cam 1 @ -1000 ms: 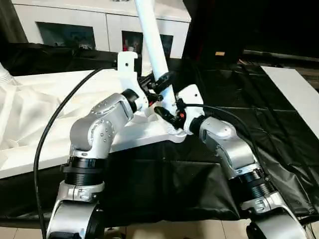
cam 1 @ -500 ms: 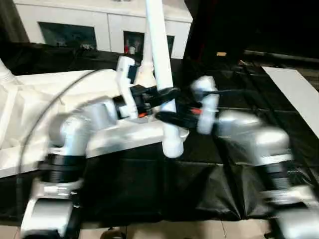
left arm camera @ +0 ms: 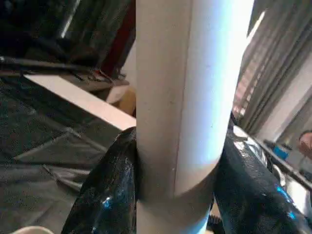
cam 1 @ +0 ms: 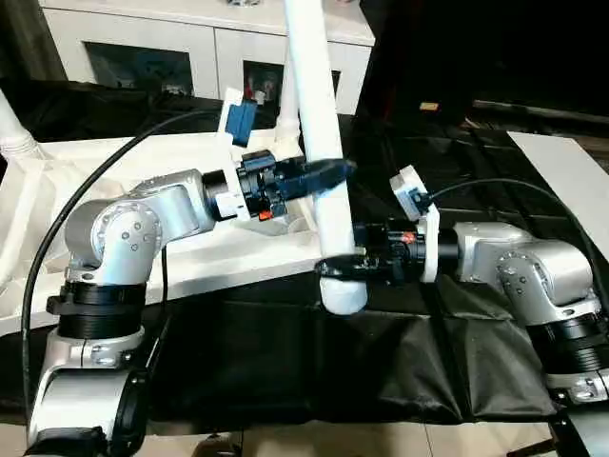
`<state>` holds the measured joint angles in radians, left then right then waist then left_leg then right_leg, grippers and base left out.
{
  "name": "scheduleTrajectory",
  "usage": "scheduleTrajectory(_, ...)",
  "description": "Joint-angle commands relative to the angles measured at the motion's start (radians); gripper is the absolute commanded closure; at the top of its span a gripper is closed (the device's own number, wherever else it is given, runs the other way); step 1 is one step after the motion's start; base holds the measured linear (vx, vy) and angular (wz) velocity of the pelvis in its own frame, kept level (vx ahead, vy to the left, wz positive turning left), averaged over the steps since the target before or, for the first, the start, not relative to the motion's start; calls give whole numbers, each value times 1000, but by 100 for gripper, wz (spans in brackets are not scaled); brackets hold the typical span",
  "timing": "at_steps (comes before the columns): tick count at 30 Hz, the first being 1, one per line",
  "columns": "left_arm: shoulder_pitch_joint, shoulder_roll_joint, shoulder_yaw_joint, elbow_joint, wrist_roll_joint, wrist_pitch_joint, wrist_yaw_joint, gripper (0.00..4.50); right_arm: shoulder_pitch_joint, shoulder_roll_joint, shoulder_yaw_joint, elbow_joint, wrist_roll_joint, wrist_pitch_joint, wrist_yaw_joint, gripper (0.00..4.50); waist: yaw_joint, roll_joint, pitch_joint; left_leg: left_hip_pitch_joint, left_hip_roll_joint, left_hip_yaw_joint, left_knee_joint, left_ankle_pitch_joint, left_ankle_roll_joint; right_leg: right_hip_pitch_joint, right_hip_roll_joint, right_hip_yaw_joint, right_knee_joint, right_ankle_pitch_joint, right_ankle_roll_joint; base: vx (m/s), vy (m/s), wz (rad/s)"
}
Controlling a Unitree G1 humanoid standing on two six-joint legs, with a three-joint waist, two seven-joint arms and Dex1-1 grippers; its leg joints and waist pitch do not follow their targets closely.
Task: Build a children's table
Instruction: Insert table leg to table base
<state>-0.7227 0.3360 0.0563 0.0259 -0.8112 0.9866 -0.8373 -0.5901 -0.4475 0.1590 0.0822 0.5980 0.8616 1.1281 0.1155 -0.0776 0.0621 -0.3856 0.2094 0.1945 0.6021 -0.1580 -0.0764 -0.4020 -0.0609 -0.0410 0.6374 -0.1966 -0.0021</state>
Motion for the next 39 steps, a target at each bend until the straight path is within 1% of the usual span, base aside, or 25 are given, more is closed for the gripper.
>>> scheduleTrajectory(1,-21,5,-24,-26,4,8,-14,265,-6,-18,-2,-20,10,4,8,13,3,6,-71,24,20,-12,-67,-178,-44,44,-67,37,-77,-188,-156,0,0,0)
scheduleTrajectory(2,-21,16,-38,-27,15,5,-21,265,-7,-20,-1,-22,13,7,11,13,3,4,-71,24,20,-12,-67,-177,-43,44,-67,37,-77,-187,-157,0,0,0)
scheduleTrajectory(3,-21,18,-39,-27,17,5,-22,265,-7,-21,-1,-22,13,7,11,13,3,6,-71,25,21,-12,-68,-178,-43,44,-67,37,-76,-188,-157,0,0,0)
scheduleTrajectory(6,-20,25,-45,-26,21,4,-30,265,-10,-26,5,-26,13,15,18,13,3,5,-71,25,21,-12,-67,-173,-43,44,-67,37,-76,-181,-157,0,0,0)
scheduleTrajectory(7,-20,28,-49,-26,24,2,-36,265,-11,-26,7,-27,13,20,24,40,3,5,-71,24,20,-12,-67,-171,-43,45,-67,37,-76,-180,-159,0,0,0)
scheduleTrajectory(10,-20,31,-53,-27,24,-2,-40,265,-10,-26,12,-28,14,27,32,51,3,5,-71,25,21,-12,-67,-174,-43,45,-68,37,-75,-184,-161,0,0,0)
scheduleTrajectory(11,-21,30,-55,-27,23,-5,-40,265,-8,-27,17,-31,15,30,37,64,3,5,-71,25,21,-12,-67,-175,-44,44,-68,37,-76,-185,-161,0,0,0)
scheduleTrajectory(12,-21,30,-55,-27,22,-6,-40,265,-7,-27,18,-32,15,31,38,64,3,5,-71,25,21,-12,-67,-178,-43,44,-67,37,-76,-187,-162,0,0,0)
scheduleTrajectory(13,-23,29,-56,-28,21,-8,-39,265,-2,-26,24,-36,16,33,41,87,4,4,-71,25,21,-12,-67,-177,-43,45,-68,37,-76,-186,-161,0,0,0)
scheduleTrajectory(15,-26,26,-60,-29,22,-13,-43,265,5,-21,34,-37,14,34,39,93,4,6,-71,25,21,-13,-67,-173,-45,45,-68,37,-75,-181,-160,0,0,0)
scheduleTrajectory(17,-26,24,-64,-33,23,-13,-46,265,9,-15,38,-37,11,34,36,119,4,5,-72,25,21,-12,-67,-174,-45,45,-68,37,-75,-180,-161,0,0,0)
scheduleTrajectory(18,-26,22,-65,-35,24,-13,-47,265,10,-13,40,-37,9,34,36,119,4,6,-72,24,21,-13,-67,-174,-46,46,-68,37,-74,-182,-160,0,0,0)
scheduleTrajectory(19,-25,20,-68,-37,25,-15,-49,265,12,-11,41,-37,8,34,35,135,4,6,-72,24,21,-13,-67,-174,-47,45,-68,37,-75,-181,-161,0,0,0)
scheduleTrajectory(20,-25,19,-68,-38,26,-15,-50,265,12,-11,42,-37,8,34,35,135,4,6,-72,24,21,-13,-67,-174,-47,46,-68,37,-75,-180,-162,0,0,0)
scheduleTrajectory(23,-24,24,-81,-46,26,-16,-68,265,14,-8,42,-36,1,33,35,168,4,7,-72,25,21,-13,-67,-175,-48,45,-68,37,-75,-180,-163,0,0,0)
scheduleTrajectory(26,-22,28,-87,-48,27,-18,-72,265,14,-8,41,-36,0,32,33,189,4,6,-72,24,20,-13,-67,-173,-48,45,-68,37,-74,-176,-163,0,0,0)
scheduleTrajectory(27,-21,33,-92,-47,29,-22,-76,265,14,-10,43,-37,-2,28,30,197,4,8,-72,24,20,-13,-66,-173,-48,45,-67,37,-74,-172,-164,0,0,0)
scheduleTrajectory(29,-19,38,-96,-47,32,-24,-82,265,16,-12,45,-38,-4,26,29,228,4,8,-72,24,20,-13,-67,-175,-48,46,-67,37,-74,-173,-164,0,0,0)
scheduleTrajectory(32,-16,45,-105,-52,47,-41,-96,265,19,-13,46,-41,-5,25,30,241,4,9,-72,26,21,-13,-67,-180,-50,44,-67,37,-74,-176,-164,0,0,0)
scheduleTrajectory(33,-20,36,-94,-41,38,-20,-72,265,21,-11,46,-43,-6,24,28,249,4,9,-72,26,21,-13,-67,-182,-52,45,-67,37,-73,-177,-164,0,0,0)
scheduleTrajectory(34,-22,29,-86,-33,31,-2,-54,231,23,-9,46,-44,-6,24,26,250,4,9,-72,25,21,-13,-66,-182,-53,45,-67,37,-73,-173,-166,0,0,0)
scheduleTrajectory(35,-22,28,-84,-33,37,-1,-40,210,28,-4,45,-48,-6,21,20,251,5,9,-72,26,21,-13,-66,-182,-52,45,-68,37,-74,-175,-166,0,0,0)
scheduleTrajectory(36,-21,28,-84,-34,39,-2,-36,210,30,-2,44,-50,-6,21,18,251,5,6,-72,25,21,-13,-66,-180,-52,46,-68,37,-74,-173,-166,0,0,0)
scheduleTrajectory(37,-16,32,-87,-40,48,-11,-34,196,38,8,39,-56,-1,22,9,253,4,6,-72,24,21,-13,-66,-177,-49,46,-67,37,-73,-168,-166,0,0,0)
scheduleTrajectory(39,-15,33,-87,-42,48,-11,-34,187,40,11,38,-58,1,23,6,256,4,6,-72,23,20,-13,-67,-176,-48,46,-68,37,-75,-177,-162,0,0,0)
